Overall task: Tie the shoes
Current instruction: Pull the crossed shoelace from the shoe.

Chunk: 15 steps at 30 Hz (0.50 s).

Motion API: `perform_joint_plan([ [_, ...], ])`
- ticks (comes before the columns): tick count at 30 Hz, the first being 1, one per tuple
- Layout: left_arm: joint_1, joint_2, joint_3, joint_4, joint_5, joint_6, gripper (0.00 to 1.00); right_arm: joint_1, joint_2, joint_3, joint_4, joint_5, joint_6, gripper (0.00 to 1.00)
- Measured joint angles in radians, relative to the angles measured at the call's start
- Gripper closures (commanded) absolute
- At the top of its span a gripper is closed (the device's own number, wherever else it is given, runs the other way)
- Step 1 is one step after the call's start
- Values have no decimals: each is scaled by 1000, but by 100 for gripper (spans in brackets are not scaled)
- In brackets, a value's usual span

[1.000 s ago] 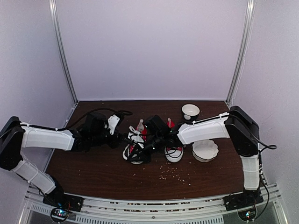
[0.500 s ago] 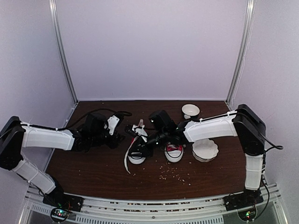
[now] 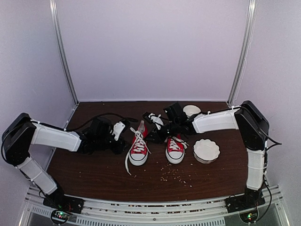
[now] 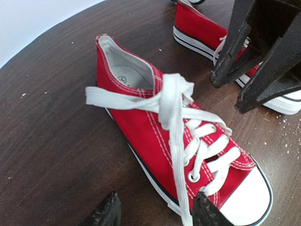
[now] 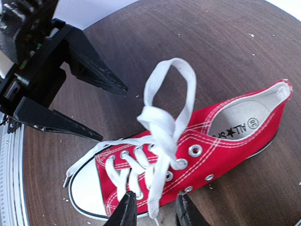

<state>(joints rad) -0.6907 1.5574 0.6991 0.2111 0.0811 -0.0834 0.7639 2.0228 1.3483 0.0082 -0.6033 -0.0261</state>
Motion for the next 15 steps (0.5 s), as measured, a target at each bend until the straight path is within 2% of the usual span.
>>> perform_joint_plan([
  [9, 0, 55, 17, 13, 106, -2, 49, 10, 19, -31, 31, -55, 8, 72],
  [15, 0, 70, 28, 30, 119, -8, 60, 7, 45, -31, 32, -69, 8, 74],
])
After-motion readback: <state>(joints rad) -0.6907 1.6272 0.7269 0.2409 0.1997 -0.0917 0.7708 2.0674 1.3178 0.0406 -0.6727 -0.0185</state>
